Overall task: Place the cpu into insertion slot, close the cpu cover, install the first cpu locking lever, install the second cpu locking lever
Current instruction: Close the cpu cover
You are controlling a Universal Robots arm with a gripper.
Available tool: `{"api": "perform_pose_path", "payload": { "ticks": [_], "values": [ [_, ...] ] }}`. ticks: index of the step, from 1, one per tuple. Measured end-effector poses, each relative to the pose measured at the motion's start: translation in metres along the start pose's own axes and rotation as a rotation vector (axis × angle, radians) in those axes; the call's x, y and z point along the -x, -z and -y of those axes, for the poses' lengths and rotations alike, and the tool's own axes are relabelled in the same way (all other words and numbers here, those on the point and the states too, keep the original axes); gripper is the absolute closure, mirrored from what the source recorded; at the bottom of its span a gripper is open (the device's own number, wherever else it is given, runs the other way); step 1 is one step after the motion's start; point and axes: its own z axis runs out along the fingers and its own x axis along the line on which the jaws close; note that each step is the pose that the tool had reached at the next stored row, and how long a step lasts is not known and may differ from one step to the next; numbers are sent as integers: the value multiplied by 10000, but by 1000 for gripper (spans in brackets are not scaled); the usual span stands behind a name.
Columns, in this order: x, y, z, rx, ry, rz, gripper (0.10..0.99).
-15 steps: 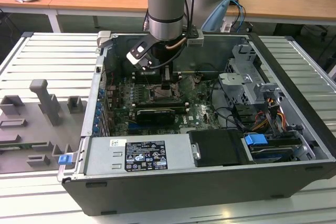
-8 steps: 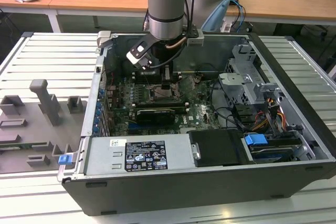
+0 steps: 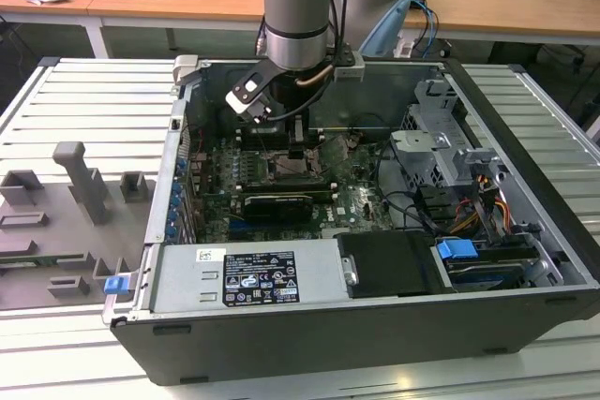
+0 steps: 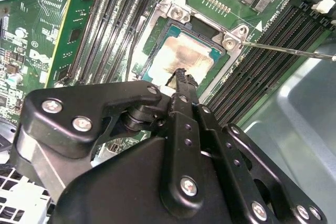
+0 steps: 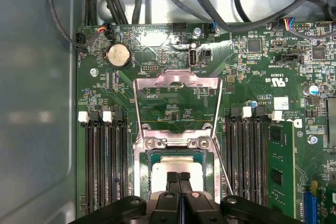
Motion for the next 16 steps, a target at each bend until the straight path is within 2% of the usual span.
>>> {"api": "perform_pose_path", "payload": {
  "ticks": [16],
  "values": [
    [-1, 27, -2, -2, 1, 6, 980]
  ]
}}
